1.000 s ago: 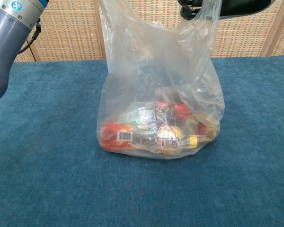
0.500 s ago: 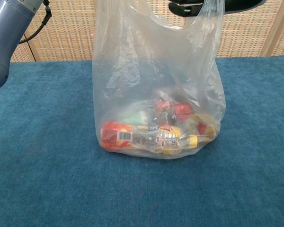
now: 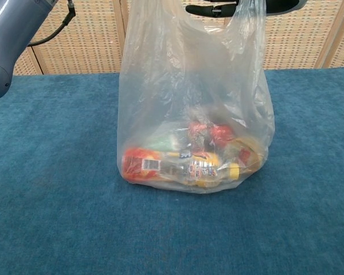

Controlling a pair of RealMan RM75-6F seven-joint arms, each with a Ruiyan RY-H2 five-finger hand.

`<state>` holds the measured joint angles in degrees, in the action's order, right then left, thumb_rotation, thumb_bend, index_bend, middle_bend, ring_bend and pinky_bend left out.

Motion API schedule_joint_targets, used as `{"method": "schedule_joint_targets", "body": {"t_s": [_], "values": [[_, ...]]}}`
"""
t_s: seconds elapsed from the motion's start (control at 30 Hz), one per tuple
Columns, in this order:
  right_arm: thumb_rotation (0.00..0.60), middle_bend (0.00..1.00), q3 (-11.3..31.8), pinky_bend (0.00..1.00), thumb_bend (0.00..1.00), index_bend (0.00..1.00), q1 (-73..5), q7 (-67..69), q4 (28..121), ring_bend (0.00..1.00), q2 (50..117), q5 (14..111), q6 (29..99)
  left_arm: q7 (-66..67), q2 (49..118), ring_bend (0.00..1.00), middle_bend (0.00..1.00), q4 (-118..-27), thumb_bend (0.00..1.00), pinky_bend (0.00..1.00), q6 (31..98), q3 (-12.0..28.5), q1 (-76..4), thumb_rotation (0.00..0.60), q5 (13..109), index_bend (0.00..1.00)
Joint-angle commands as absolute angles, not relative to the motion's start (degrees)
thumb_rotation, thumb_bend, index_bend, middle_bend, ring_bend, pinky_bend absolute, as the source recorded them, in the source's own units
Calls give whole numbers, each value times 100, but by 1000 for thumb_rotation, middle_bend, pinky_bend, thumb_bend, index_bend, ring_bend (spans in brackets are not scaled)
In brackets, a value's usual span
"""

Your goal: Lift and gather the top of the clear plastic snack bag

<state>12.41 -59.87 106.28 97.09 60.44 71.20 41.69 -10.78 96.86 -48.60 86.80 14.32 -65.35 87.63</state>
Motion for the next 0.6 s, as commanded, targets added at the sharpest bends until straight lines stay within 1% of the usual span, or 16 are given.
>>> {"method": "schedule_joint_targets", "body": {"t_s": [0.03, 0.27, 0.43, 0.6], "values": [[600, 557, 1311, 177, 549, 547, -5929, 10565, 9643, 289, 6145, 7145, 4111, -1012, 9670, 7, 0, -4942, 536, 98, 8561, 1468, -6561, 600, 8735, 219], [600, 548, 1545, 175, 559, 536, -5774, 10764, 9396, 280, 6473, 7381, 3984, -844, 9746, 8, 0, -4990, 537, 99, 8384, 1586, -6673, 600, 8713, 221], [600, 498, 1680, 174, 560, 495, -5705, 10952, 9264, 256, 6599, 7670, 3911, -802, 9782, 8, 0, -5014, 535, 99, 8267, 1673, -6755, 600, 8693, 222], [600, 474, 1771, 165, 559, 474, -5675, 11124, 9187, 242, 6704, 7862, 3822, -695, 9818, 7, 0, -5021, 538, 99, 8207, 1743, -6832, 600, 8703, 223]]}}
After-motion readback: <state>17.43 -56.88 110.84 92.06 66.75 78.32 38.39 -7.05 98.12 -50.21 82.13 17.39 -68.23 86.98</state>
